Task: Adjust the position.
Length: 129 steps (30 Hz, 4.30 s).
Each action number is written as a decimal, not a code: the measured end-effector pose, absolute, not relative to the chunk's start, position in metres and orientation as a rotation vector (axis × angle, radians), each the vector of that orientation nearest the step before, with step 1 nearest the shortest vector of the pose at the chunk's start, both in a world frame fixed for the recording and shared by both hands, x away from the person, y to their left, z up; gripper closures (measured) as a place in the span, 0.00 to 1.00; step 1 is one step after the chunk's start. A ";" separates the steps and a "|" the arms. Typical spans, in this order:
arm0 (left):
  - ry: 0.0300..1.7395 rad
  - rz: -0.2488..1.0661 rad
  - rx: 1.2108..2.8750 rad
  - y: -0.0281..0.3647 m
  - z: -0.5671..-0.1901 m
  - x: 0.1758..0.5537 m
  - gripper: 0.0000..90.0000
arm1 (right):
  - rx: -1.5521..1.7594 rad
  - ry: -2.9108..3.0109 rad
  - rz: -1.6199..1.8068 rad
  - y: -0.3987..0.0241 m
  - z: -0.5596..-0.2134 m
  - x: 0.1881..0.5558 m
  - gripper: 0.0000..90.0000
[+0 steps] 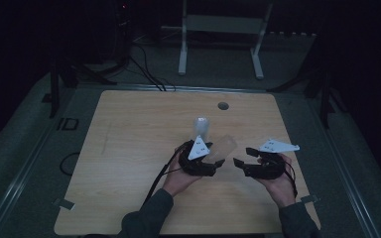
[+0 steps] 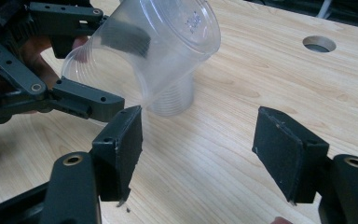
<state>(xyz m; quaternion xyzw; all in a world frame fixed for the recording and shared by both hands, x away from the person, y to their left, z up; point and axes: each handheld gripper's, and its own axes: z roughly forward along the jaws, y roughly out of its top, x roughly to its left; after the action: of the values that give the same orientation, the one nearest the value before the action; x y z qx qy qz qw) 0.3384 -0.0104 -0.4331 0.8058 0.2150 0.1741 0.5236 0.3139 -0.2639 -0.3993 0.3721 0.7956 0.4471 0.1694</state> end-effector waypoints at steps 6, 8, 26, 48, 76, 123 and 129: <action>0.510 0.414 1.935 -0.011 -0.433 0.339 0.33 | 1.034 2.269 1.245 -0.264 -0.397 0.314 0.36; 0.509 0.412 1.936 -0.011 -0.432 0.339 0.33 | 1.033 2.270 1.232 -0.265 -0.396 0.314 0.36; 0.489 0.392 1.956 -0.009 -0.432 0.340 0.33 | 0.950 2.326 1.124 -0.265 -0.388 0.318 0.36; 0.474 0.365 1.972 -0.007 -0.433 0.340 0.33 | 0.853 2.410 1.004 -0.266 -0.379 0.322 0.36; 0.439 0.347 2.014 -0.007 -0.434 0.339 0.33 | 0.736 2.512 0.870 -0.259 -0.370 0.330 0.36; 0.410 0.339 2.079 -0.007 -0.438 0.338 0.33 | 0.575 2.619 0.709 -0.248 -0.364 0.335 0.37; 0.402 0.338 2.092 -0.007 -0.437 0.338 0.33 | 0.566 2.628 0.692 -0.248 -0.363 0.336 0.38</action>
<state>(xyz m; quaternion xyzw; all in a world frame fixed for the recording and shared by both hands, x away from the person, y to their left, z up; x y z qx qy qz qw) 0.3384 -0.0066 -0.4372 0.8548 0.1641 0.1382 0.4726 0.3357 -0.2476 -0.3631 0.2006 0.9309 0.2452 0.1816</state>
